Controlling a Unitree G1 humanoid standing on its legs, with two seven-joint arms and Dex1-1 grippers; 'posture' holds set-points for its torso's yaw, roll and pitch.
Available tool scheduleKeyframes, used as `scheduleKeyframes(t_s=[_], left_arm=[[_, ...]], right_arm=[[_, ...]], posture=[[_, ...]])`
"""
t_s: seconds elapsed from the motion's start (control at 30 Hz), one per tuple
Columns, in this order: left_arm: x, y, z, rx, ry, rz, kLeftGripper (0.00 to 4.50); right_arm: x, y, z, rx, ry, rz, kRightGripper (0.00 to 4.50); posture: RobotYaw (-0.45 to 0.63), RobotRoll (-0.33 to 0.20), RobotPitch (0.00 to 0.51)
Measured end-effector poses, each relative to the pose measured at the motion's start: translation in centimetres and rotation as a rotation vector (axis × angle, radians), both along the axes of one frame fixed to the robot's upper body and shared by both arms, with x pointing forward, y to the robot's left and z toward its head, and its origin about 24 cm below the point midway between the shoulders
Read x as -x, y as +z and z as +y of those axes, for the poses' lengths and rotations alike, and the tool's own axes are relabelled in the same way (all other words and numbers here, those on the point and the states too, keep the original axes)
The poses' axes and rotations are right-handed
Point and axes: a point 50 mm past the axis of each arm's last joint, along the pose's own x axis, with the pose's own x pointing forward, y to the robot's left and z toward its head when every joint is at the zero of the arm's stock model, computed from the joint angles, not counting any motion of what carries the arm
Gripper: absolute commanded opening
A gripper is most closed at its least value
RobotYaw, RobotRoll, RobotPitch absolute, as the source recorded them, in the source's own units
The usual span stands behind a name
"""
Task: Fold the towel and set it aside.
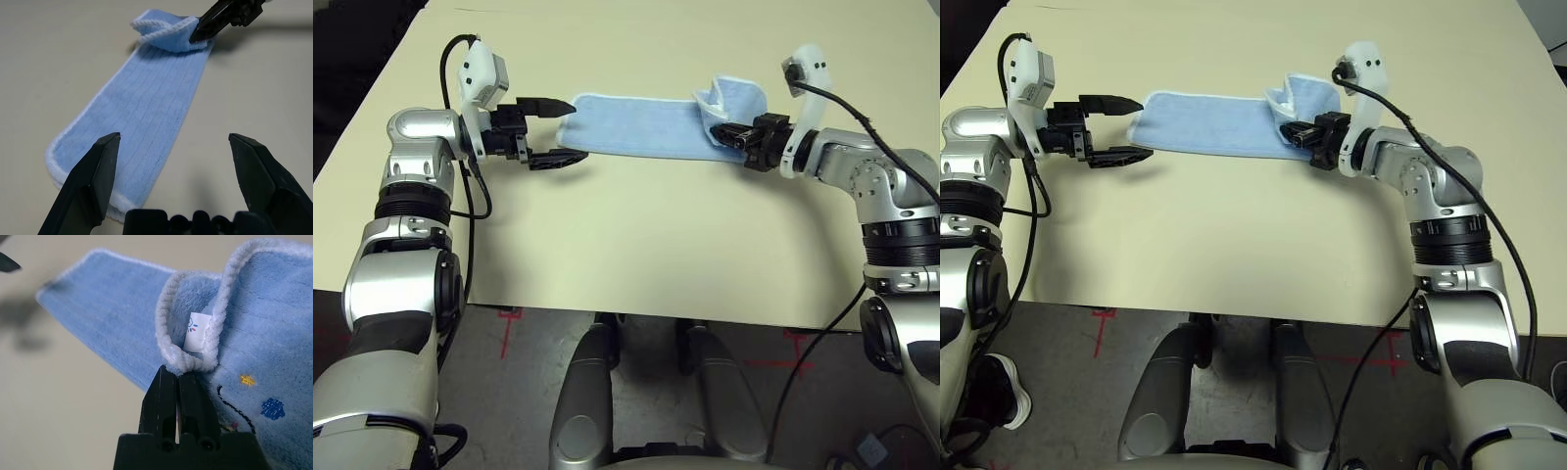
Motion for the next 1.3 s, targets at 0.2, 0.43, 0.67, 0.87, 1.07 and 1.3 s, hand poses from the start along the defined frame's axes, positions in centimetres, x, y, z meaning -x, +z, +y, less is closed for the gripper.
scheduleKeyframes(t_s=[0.2, 0.43, 0.67, 0.87, 1.07, 1.3], left_arm=[[0.1, 0.4, -0.2, -0.010, -0.008, -0.016, 4.50], [0.1, 0.3, -0.2, -0.014, -0.008, -0.009, 4.50], [0.0, 0.2, -0.4, -0.021, -0.012, -0.003, 4.50], [0.0, 0.1, -0.4, -0.021, -0.012, -0.002, 4.50], [0.0, 0.1, -0.4, -0.022, -0.012, -0.002, 4.50], [0.0, 0.1, -0.3, -0.022, -0.011, -0.002, 4.50]], right_arm=[[-0.1, -0.3, 0.3, 0.077, 0.024, -0.026, 1.90], [0.7, 0.0, 0.0, 0.273, 0.268, -0.239, 4.38], [0.9, -0.6, 0.5, 0.366, 0.407, -0.282, 4.45], [0.9, -1.0, 0.5, 0.387, 0.455, -0.254, 4.45], [0.6, -0.5, -0.1, 0.354, 0.469, -0.291, 4.45], [1.6, 2.8, -4.2, 0.088, 0.503, -0.471, 4.45]], posture=[[0.07, 0.000, 0.284], [0.06, 0.000, 0.281], [0.05, 0.000, 0.281], [0.06, 0.000, 0.282], [0.06, 0.000, 0.279], [0.05, 0.000, 0.279]])
